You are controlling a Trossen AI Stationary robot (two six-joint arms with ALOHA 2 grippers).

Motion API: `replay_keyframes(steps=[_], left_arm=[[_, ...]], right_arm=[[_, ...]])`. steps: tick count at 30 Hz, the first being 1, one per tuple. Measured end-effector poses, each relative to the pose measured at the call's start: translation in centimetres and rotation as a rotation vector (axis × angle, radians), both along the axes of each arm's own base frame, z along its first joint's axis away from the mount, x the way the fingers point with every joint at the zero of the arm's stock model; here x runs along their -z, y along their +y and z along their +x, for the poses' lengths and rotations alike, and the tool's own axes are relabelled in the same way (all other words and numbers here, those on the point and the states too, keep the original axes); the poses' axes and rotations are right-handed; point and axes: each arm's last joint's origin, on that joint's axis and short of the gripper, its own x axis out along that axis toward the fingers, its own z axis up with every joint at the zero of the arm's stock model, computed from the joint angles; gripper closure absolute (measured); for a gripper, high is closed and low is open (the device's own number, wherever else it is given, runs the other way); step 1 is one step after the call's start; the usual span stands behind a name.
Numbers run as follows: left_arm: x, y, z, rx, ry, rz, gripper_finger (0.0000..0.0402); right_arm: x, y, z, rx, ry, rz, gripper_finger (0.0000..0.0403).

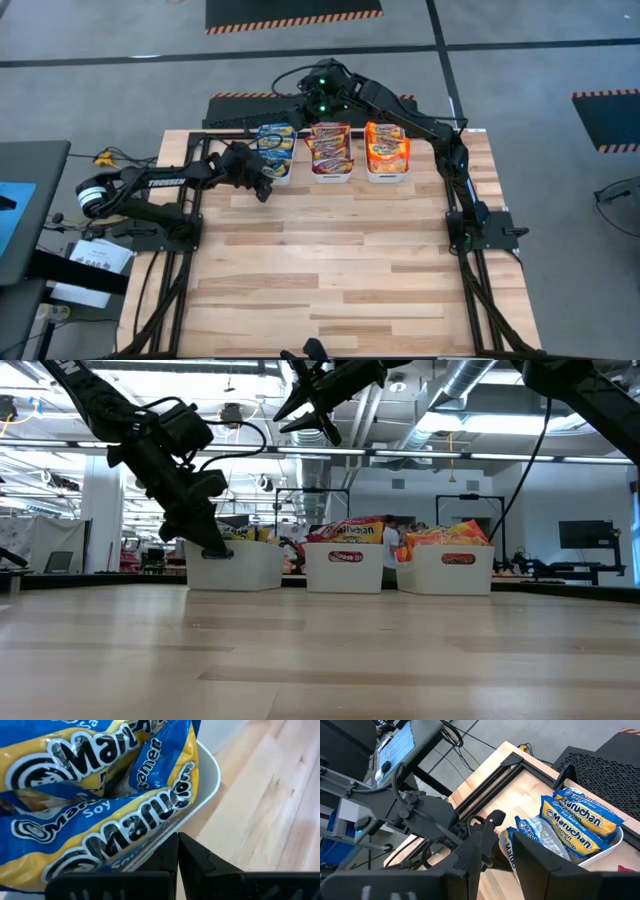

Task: Sort Maruchan noodles
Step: Adjust the left white bin, then return to Home Position

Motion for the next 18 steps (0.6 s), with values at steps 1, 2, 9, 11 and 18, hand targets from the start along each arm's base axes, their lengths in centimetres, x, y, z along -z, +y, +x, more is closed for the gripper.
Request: replay_keyframes(steps=[1,2,9,11,18], left_arm=[[0.0,0.0,0.0,0.0,-0.001,0.0,0.04],[0.0,0.0,0.0,0.001,-0.003,-0.001,0.04],[-1.0,-0.6,0.1,0.126,-0.134,-0.12,0.04],[-2.1,-1.2,0.0,0.181,-0.197,-0.136,0.04],[-7.2,-3.7,-2.2,0.278,-0.427,-0.05,0.04]], right_arm=[[0.0,0.0,0.0,-0.001,0.0,0.0,0.0269],[0.0,0.0,0.0,-0.001,0.0,0.0,0.0269],[0.0,1.0,0.3,-0.065,-0.006,0.04,0.0269],[-0.5,1.6,0.1,-0.143,-0.027,0.076,0.0269],[-2.7,4.9,-1.7,-0.465,-0.056,0.159,0.0269]])
